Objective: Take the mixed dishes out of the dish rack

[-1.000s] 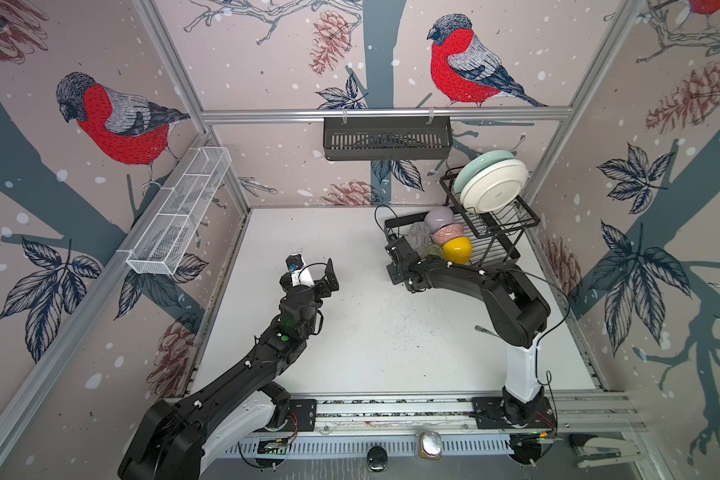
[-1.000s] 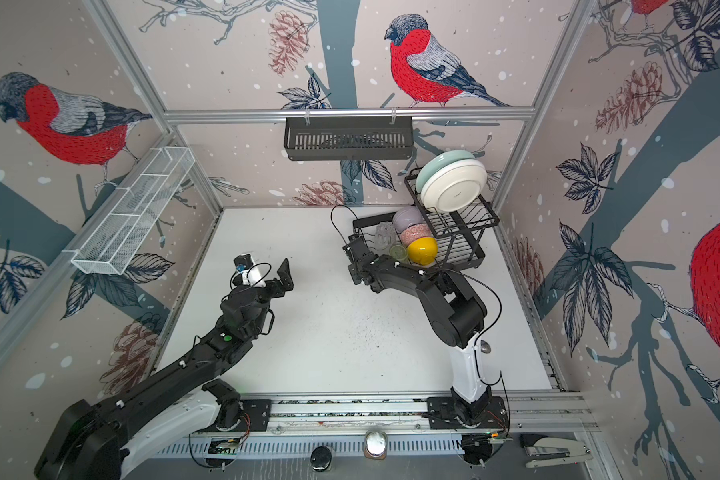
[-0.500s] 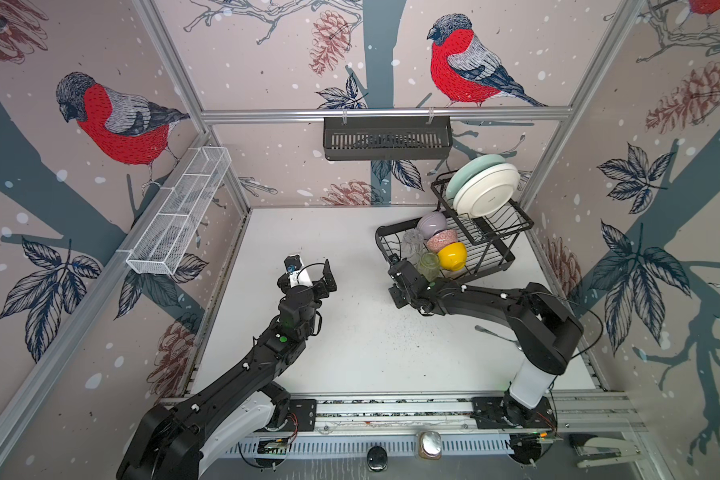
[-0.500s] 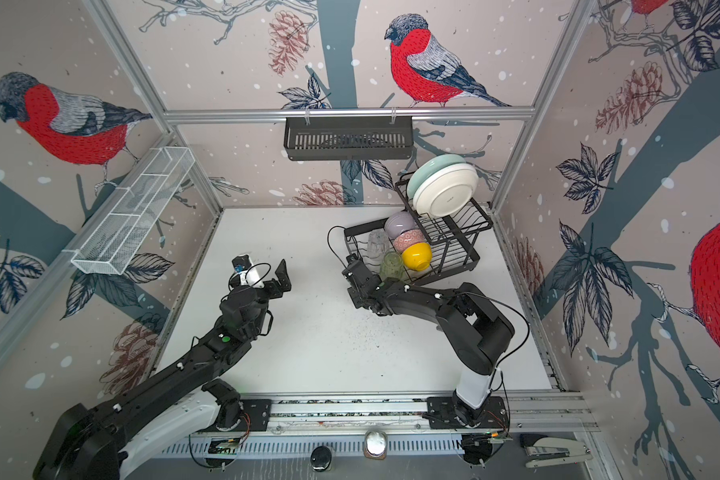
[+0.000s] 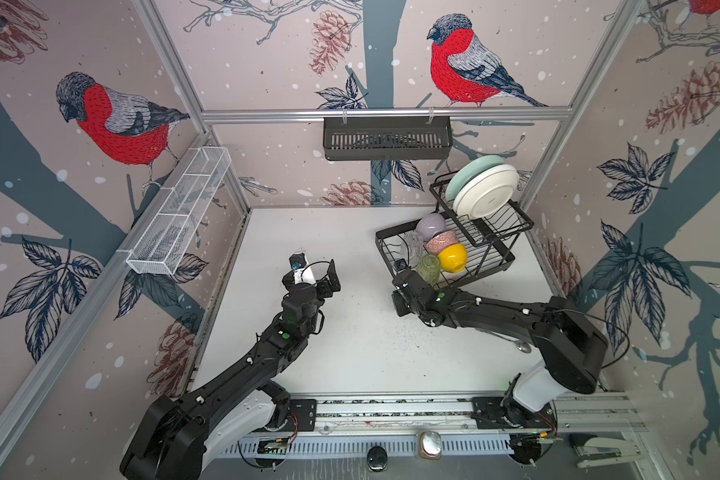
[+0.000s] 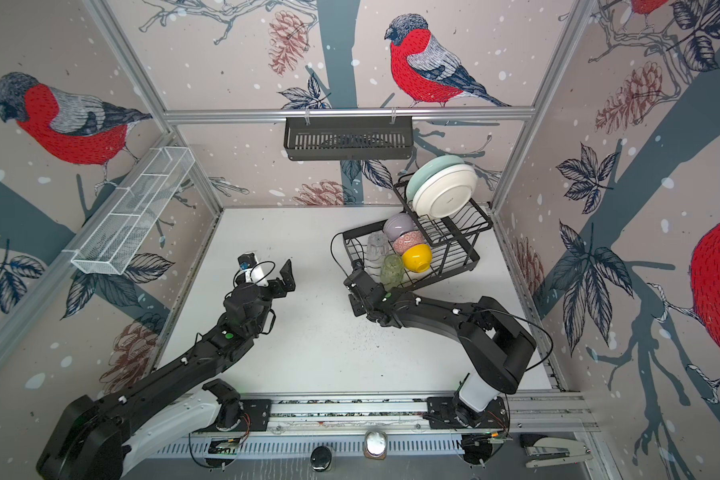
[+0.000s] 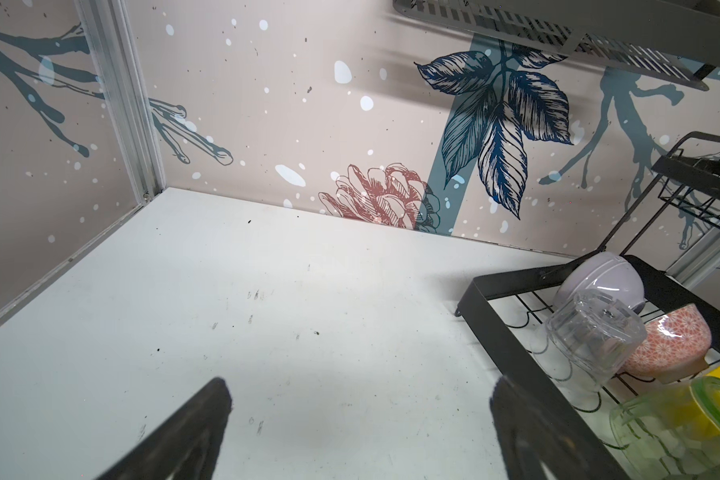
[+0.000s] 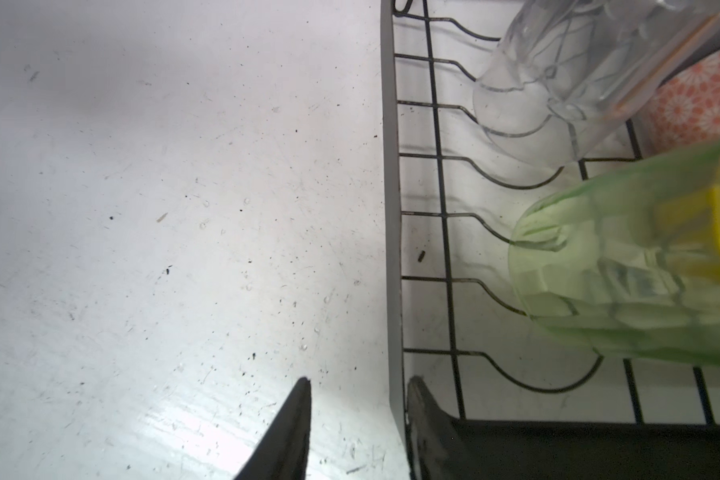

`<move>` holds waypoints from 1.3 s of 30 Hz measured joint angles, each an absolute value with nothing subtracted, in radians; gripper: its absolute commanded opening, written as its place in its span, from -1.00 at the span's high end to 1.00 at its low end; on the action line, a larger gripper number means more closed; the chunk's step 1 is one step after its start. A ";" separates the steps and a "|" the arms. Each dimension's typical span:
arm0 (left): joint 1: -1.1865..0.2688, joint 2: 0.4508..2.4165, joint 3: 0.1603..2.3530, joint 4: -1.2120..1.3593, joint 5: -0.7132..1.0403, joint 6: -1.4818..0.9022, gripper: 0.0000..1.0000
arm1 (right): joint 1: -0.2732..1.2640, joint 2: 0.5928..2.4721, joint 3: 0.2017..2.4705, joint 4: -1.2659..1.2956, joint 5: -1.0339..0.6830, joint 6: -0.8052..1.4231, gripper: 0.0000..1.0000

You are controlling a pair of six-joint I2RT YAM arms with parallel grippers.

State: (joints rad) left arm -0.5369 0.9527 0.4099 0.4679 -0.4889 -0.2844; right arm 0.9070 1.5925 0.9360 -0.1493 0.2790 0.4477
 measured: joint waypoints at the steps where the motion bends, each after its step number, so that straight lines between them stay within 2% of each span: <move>1: -0.537 0.952 0.410 0.468 -0.475 -0.284 -0.96 | 0.909 1.578 0.936 -0.160 0.266 0.471 -0.11; 5: -0.537 0.952 0.410 0.469 -0.469 -0.285 -0.95 | 0.915 1.519 0.936 -0.212 0.276 0.571 -0.22; 7: -0.537 0.952 0.410 0.471 -0.464 -0.288 -0.96 | 0.914 1.489 0.933 -0.236 0.287 0.632 -0.39; 9: -0.537 0.954 0.410 0.476 -0.448 -0.288 -0.96 | 0.905 1.465 0.926 -0.259 0.295 0.696 -0.45; 23: -0.537 0.961 0.415 0.491 -0.423 -0.288 -0.96 | 0.666 1.238 0.735 -0.279 0.231 1.012 -0.41; 32: -0.537 0.974 0.416 0.502 -0.422 -0.286 -0.96 | 0.542 1.247 0.719 -0.246 0.176 1.061 -0.36; 39: -0.537 0.985 0.425 0.513 -0.419 -0.281 -0.95 | 0.503 1.346 0.767 -0.229 0.165 1.065 -0.31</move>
State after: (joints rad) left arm -0.5369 0.9848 0.4252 0.5133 -0.4194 -0.2810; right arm 0.5026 1.3457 0.7670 -0.2291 0.1646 1.0653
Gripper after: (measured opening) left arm 0.978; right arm 0.656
